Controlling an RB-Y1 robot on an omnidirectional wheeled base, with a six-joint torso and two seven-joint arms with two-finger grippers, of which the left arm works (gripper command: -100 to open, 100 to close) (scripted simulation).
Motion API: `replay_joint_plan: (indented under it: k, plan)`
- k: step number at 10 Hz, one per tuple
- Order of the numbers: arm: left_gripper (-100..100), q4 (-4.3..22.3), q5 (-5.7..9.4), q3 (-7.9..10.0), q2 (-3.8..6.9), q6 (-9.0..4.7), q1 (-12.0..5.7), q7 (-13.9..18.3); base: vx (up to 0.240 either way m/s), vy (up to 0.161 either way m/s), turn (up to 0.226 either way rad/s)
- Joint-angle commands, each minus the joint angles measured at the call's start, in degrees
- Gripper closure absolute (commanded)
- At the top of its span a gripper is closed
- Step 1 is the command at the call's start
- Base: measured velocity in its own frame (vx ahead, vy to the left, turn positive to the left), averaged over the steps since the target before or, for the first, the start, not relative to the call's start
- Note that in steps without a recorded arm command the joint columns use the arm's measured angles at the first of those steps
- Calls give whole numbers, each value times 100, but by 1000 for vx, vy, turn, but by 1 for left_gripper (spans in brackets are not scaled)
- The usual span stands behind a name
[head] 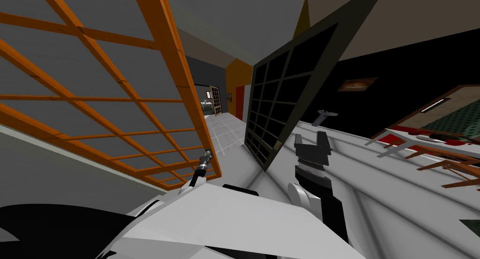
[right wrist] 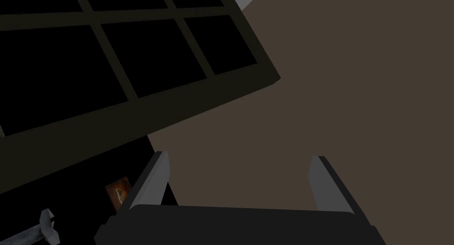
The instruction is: Pull the door open
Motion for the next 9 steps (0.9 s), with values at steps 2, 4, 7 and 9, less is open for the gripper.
replay_joint_plan:
  k: [2,4,7,9]
  plan:
    - [100,-119,-104,-164,65,-25,87,155,-254,17,-75]
    - [100,-115,-177,-282,83,-37,124,236,-147,6,-54]
    - [100,-204,-326,-509,190,-107,189,438,-254,12,-65]
    - [100,-253,-410,-637,250,-145,225,550,-236,22,-42]
